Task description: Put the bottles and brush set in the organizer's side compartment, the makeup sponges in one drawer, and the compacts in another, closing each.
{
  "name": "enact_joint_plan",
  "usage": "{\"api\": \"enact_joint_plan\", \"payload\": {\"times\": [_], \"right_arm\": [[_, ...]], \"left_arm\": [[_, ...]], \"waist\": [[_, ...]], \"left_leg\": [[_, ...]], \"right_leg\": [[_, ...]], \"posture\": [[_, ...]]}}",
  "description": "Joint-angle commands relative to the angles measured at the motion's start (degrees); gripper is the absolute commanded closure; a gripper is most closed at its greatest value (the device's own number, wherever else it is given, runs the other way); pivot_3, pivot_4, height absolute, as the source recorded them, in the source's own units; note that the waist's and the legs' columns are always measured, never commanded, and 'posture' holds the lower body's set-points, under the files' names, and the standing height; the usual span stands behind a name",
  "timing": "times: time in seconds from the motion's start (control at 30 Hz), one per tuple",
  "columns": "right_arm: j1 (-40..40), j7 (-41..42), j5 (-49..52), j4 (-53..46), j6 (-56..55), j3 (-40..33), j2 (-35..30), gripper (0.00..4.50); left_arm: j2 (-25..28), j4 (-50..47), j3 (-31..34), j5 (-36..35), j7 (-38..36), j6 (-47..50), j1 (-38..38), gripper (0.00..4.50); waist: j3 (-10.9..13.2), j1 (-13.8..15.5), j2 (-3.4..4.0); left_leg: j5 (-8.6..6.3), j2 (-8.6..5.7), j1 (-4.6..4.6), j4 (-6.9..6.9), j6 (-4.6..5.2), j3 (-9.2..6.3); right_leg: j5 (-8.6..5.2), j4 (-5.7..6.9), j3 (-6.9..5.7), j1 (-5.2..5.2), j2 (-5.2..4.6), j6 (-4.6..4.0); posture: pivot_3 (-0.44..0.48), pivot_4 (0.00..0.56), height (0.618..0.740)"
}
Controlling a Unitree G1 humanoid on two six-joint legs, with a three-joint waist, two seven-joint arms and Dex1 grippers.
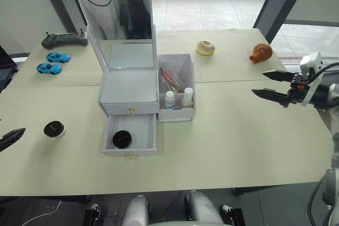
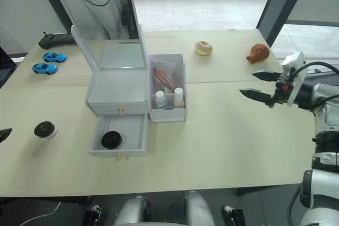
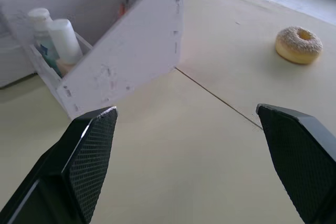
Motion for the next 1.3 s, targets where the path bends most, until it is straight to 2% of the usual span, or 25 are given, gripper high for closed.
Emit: {"api": "enact_joint_plan", "payload": {"times": [0.03, 0.13, 0.17, 0.27, 0.37, 0.53, 0.7, 0.9, 1.1, 1.2, 1.3], "right_arm": [[-5.9, 1.5, 4.1, -13.3, 9.7, 4.3, 1.9, 0.00], [-11.0, 4.1, 2.9, -18.3, 15.8, 10.9, 2.5, 0.00], [-12.9, 4.5, 2.7, -19.3, 17.2, 12.4, 3.0, 0.00], [-18.3, 5.3, 2.2, -20.3, 18.6, 15.4, 5.2, 0.00], [-20.7, 5.8, 0.2, -20.4, 16.1, 17.2, 6.5, 0.00], [-20.6, 6.4, 1.1, -22.2, 16.4, 16.2, 6.6, 0.00], [-18.3, 5.3, 0.0, -23.3, 16.1, 15.6, 5.4, 0.00], [-15.4, 1.5, 2.4, -27.2, 21.2, 12.9, 4.5, 0.00], [-13.5, -1.6, 3.6, -31.5, 24.6, 11.4, 3.5, 0.00], [-13.5, -2.4, 3.8, -32.4, 25.4, 11.3, 3.0, 0.00], [-13.8, -3.9, 3.1, -32.6, 24.8, 11.5, 3.0, 0.00]], "left_arm": [[-3.8, -11.0, 1.7, -1.9, 10.7, 10.5, 0.4, 0.03], [-10.5, -19.6, 1.8, 0.1, 23.1, 14.5, -0.8, 0.03], [-12.3, -22.2, 0.9, 0.7, 25.1, 15.3, 0.0, 0.03], [-16.2, -28.6, -1.2, -1.2, 26.7, 19.8, 2.3, 0.03], [-17.9, -29.8, -2.8, -0.8, 30.0, 24.3, 2.3, 0.03], [-20.0, -26.9, -4.7, -0.7, 34.0, 26.8, -1.4, 0.03], [-19.4, -21.3, -9.5, 1.1, 34.0, 25.1, -4.6, 0.03], [-18.1, -12.2, -12.1, 2.8, 34.8, 23.7, -10.8, 0.03], [-18.0, -7.1, -14.9, 3.6, 34.0, 21.4, -15.6, 0.03], [-17.9, -5.1, -15.1, 4.1, 34.8, 21.1, -17.3, 0.63], [-17.0, -3.8, -15.1, 4.3, 33.9, 20.4, -17.7, 1.53]], "waist": [[0.0, -0.3, 0.07], [0.0, 0.0, -0.03], [0.0, 0.2, -0.10], [-0.1, 0.7, -0.22], [-0.1, 1.0, -0.27], [-0.2, 1.1, -0.37], [-0.2, 0.9, -0.38], [-0.2, 0.9, -0.37], [-0.2, 1.0, -0.38], [-0.2, 1.0, -0.37], [-0.2, 0.9, -0.38]], "left_leg": [[0.00, -0.01, 0.02, 0.01, 0.00, -0.02], [-0.01, -0.07, -0.01, 0.04, -0.01, -0.17], [-0.01, -0.08, -0.01, 0.05, -0.01, -0.19], [-0.01, -0.12, -0.04, 0.09, -0.02, -0.21], [-0.01, -0.10, -0.04, 0.06, -0.02, -0.25], [-0.01, -0.18, -0.10, 0.09, -0.03, -0.27], [-0.01, -0.17, -0.07, 0.08, -0.03, -0.30], [-0.01, -0.16, -0.07, 0.08, -0.02, -0.31], [-0.01, -0.18, -0.08, 0.08, -0.03, -0.30], [-0.01, -0.18, -0.08, 0.08, -0.03, -0.31], [-0.01, -0.18, -0.08, 0.09, -0.03, -0.30]], "right_leg": [[0.00, 0.13, 0.01, -0.01, -0.01, 0.00], [-0.05, 0.30, -0.06, -0.04, -0.03, 0.07], [-0.05, 0.31, -0.07, -0.04, -0.05, 0.07], [-0.02, 0.30, -0.07, -0.04, -0.14, 0.02], [-0.02, 0.29, -0.14, -0.07, -0.11, -0.01], [-0.01, 0.17, -0.15, -0.05, -0.18, -0.04], [0.01, 0.24, -0.16, -0.06, -0.14, -0.06], [0.02, 0.28, -0.16, -0.09, -0.08, -0.09], [0.02, 0.25, -0.16, -0.07, -0.11, -0.08], [0.02, 0.26, -0.15, -0.07, -0.10, -0.08], [0.02, 0.25, -0.15, -0.07, -0.09, -0.08]], "posture": [[0.000, 0.150, 0.740], [0.000, 0.150, 0.740], [0.000, 0.150, 0.740], [0.000, 0.150, 0.740], [0.000, 0.150, 0.740], [0.000, 0.150, 0.740], [0.000, 0.150, 0.740], [0.000, 0.150, 0.740], [0.000, 0.150, 0.740], [0.000, 0.150, 0.740], [0.000, 0.150, 0.740]]}}
